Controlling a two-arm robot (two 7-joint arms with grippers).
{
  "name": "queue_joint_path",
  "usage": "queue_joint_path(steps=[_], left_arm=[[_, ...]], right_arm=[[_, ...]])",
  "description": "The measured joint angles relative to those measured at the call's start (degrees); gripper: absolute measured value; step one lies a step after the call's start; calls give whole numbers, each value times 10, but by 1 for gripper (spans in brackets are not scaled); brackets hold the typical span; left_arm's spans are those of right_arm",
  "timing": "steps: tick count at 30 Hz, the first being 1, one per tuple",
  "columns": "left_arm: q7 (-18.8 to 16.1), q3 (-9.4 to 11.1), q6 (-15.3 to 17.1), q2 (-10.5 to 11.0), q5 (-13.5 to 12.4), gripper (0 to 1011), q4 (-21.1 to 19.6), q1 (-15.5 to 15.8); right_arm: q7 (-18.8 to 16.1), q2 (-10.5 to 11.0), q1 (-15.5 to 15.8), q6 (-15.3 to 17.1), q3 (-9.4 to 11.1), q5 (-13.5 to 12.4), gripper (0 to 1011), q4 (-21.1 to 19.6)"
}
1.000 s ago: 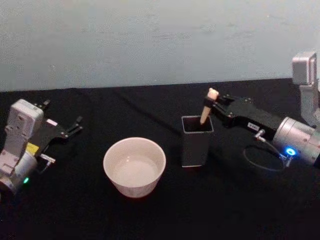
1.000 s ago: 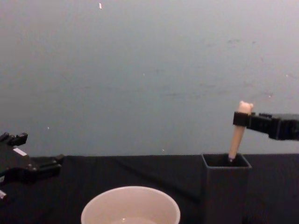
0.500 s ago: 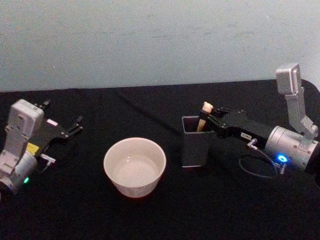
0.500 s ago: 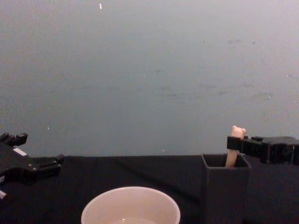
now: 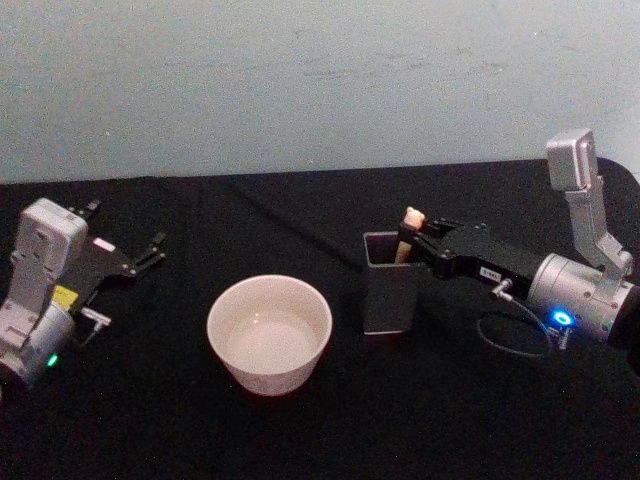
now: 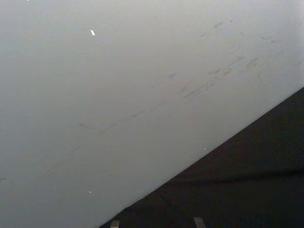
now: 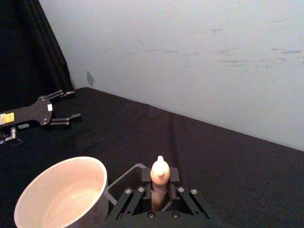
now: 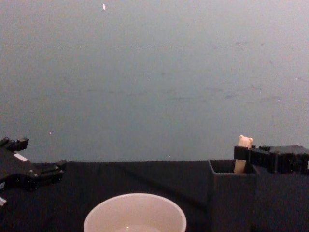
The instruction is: Pick up the stirring spoon with one hand, stir inside the cup, then place it back in its original position.
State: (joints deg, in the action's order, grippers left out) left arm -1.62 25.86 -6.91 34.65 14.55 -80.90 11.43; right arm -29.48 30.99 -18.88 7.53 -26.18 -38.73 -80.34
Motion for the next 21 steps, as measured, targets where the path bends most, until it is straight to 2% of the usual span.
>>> queue_joint_path(steps=[14,21], left_arm=[[0,0,0,0,0,1001,0,0],[0,0,0,0,0,1001,0,0]], right_arm=[[-1,0,0,0,0,-1,221,0],[-1,0,0,0,0,-2,427,-1]])
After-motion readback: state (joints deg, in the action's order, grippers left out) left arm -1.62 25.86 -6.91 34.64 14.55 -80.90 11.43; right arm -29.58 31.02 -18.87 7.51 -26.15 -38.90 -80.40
